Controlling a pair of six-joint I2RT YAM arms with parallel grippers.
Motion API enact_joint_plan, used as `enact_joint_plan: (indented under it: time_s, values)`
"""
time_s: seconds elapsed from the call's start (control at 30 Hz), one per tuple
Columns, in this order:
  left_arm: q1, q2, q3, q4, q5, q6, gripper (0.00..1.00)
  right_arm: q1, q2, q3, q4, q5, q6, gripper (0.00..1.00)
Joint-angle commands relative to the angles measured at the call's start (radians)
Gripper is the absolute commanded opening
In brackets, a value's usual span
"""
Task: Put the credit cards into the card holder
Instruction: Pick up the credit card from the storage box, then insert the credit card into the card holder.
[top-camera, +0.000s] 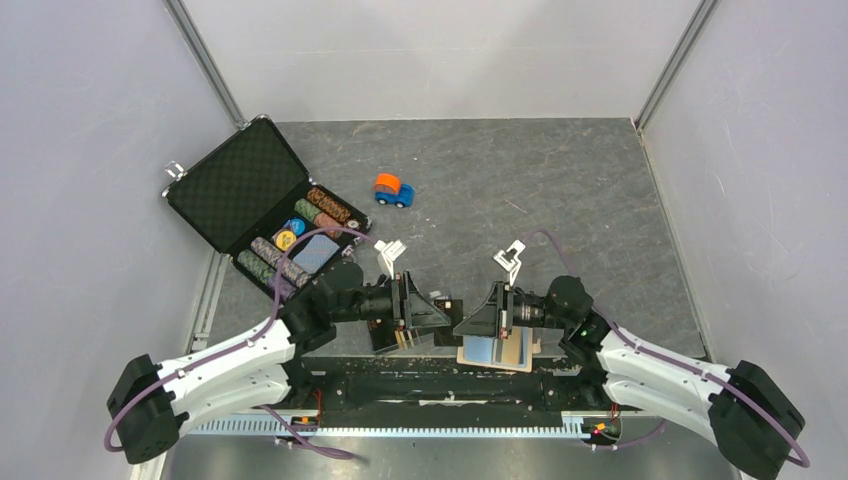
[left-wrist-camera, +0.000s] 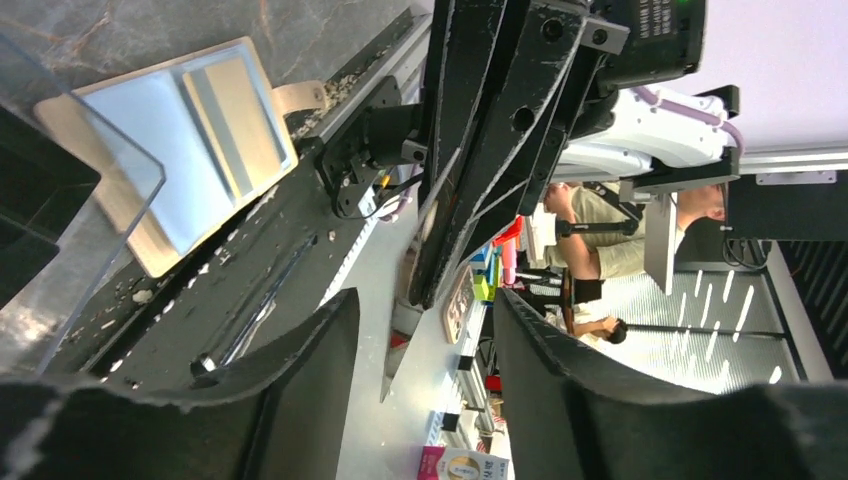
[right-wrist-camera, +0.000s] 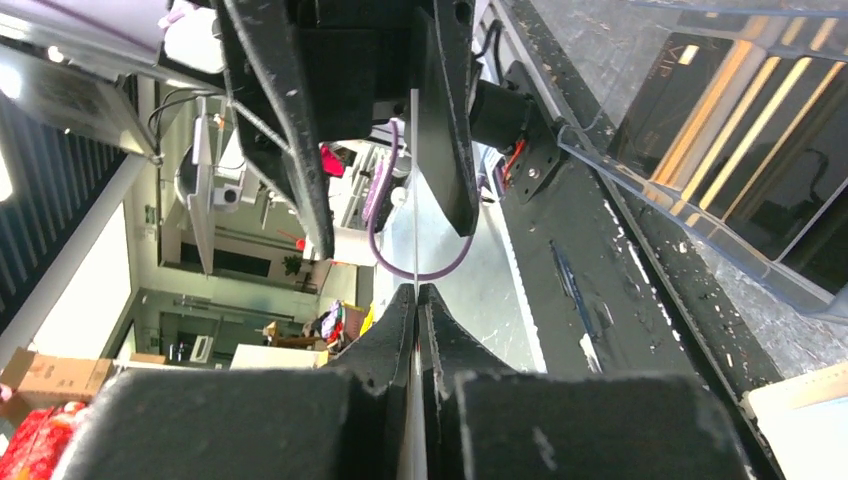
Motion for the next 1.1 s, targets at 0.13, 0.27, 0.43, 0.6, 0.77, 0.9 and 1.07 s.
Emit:
enact_joint_plan:
  time_s: [0.13,0.27,0.43,0.6,0.77,0.9,1.07]
  values:
    - [-0.004,0.007,0.058,-0.195,-0.077,-0.026,0.74,-0.026,-0.037,0.184,-0.541,0.184,-0.204,0.00]
    - [-0.004,0.082,0.156,-0.372,-0.119,0.043,0.74,-0.077,-0.071,0.237,-0.766,0.281,-0.253,0.00]
    - [-0.005,0.269,0.346,-0.553,-0.123,0.203,0.65,-0.109,-0.063,0.363,-1.084,0.466,-0.372,0.00]
    - [-0.053,0.504,0.548,-0.637,-0.123,0.314,0.40,-0.159,-0.040,0.424,-1.275,0.568,-0.453,0.00]
    - [-0.141,0.746,0.753,-0.751,-0.187,0.393,0.16,-0.237,-0.044,0.395,-1.335,0.548,-0.495,0.00]
    - [-0.205,0.891,0.866,-0.824,-0.225,0.429,0.03,-0.288,-0.046,0.385,-1.357,0.515,-0.526,0.00]
    - [-0.221,0.945,0.837,-0.870,-0.258,0.435,0.02,-0.308,-0.027,0.390,-1.371,0.472,-0.552,0.00]
